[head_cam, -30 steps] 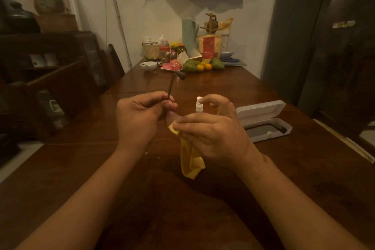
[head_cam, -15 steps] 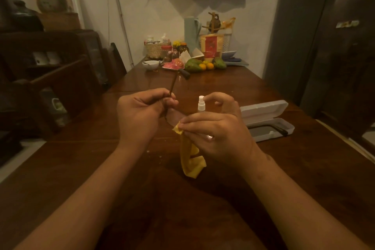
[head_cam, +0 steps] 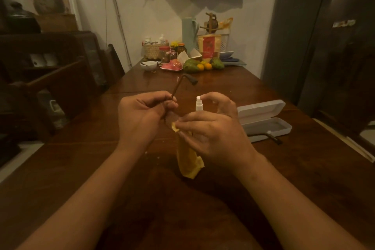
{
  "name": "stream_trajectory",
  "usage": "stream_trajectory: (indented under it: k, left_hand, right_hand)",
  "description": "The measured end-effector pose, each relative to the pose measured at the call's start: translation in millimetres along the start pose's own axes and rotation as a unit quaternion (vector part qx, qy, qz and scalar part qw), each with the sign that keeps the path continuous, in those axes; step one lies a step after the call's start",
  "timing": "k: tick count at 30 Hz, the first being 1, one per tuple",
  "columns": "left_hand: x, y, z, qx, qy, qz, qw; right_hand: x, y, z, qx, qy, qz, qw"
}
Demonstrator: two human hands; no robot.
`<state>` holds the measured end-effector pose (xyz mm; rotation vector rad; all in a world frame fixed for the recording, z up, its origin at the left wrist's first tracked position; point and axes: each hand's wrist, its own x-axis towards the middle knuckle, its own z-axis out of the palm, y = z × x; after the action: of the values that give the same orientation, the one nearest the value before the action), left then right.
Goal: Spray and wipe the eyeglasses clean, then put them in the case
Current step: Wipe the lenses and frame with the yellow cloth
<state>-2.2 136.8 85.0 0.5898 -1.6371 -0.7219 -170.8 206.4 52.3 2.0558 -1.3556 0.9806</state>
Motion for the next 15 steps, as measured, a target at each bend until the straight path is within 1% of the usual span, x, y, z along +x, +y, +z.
stream_trajectory:
  k: [4, 7, 10, 12, 15]
  left_hand:
    - [3.5, -7.6, -2.9, 0.055, 0.012, 0.019, 0.998]
    - [5.8, -16.9, -5.0, 0.090, 0.039, 0.033, 0.995]
    - [9.4, -26.5, -8.6, 0.104, 0.071, 0.031, 0.992]
    - [10.7, -29.9, -9.7, 0.100, 0.086, 0.030, 0.991]
    - [11.2, -31.0, -10.3, 0.097, 0.101, 0.038, 0.989]
  right_hand:
    - [-0.4, 4.5, -2.3, 0.017, -0.011, 0.003, 1.000]
    - [-0.2, 7.3, -6.4, 0.030, 0.014, 0.023, 0.999]
    - [1.1, 10.6, -12.4, 0.011, 0.035, 0.046, 0.998]
    - [2.1, 11.0, -12.8, -0.005, 0.025, 0.051, 0.998]
    - [2.2, 9.2, -8.9, 0.002, -0.006, 0.071, 0.997]
